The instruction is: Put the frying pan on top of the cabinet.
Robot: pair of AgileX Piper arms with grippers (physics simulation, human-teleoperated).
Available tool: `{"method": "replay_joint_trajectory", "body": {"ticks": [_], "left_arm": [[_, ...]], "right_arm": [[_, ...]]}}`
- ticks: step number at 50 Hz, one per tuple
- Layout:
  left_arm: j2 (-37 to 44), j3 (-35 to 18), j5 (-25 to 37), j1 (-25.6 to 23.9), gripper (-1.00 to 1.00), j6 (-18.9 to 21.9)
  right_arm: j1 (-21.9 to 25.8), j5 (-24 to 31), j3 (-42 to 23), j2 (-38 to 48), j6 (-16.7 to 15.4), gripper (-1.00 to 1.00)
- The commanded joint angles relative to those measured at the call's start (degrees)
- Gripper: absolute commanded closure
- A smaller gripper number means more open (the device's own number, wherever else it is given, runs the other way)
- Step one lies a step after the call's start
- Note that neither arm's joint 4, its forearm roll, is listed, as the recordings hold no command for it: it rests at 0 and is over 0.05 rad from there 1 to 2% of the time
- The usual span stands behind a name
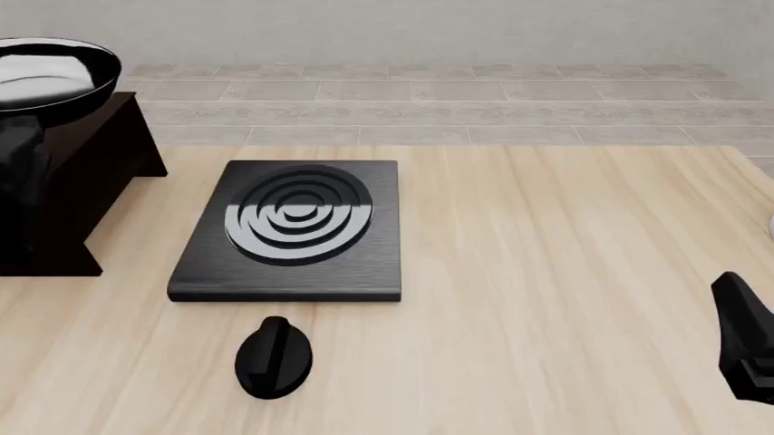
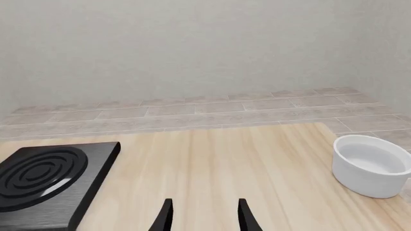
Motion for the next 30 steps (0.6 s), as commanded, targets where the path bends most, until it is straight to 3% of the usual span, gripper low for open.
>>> {"method": "replay_joint_trajectory", "body": {"ticks": [1,30], "left_arm": [[1.51,-0.26,-3.66,0.85,1.0,-0.78],[7.08,-0.42,-8.44,3.75,1.0,-1.9]], "right_arm": [[0.1,0.08,0.0,0.01,-0.23,-1.0],[-0.08,0.36,0.0,0.04,-0.41,-1.0]]}}
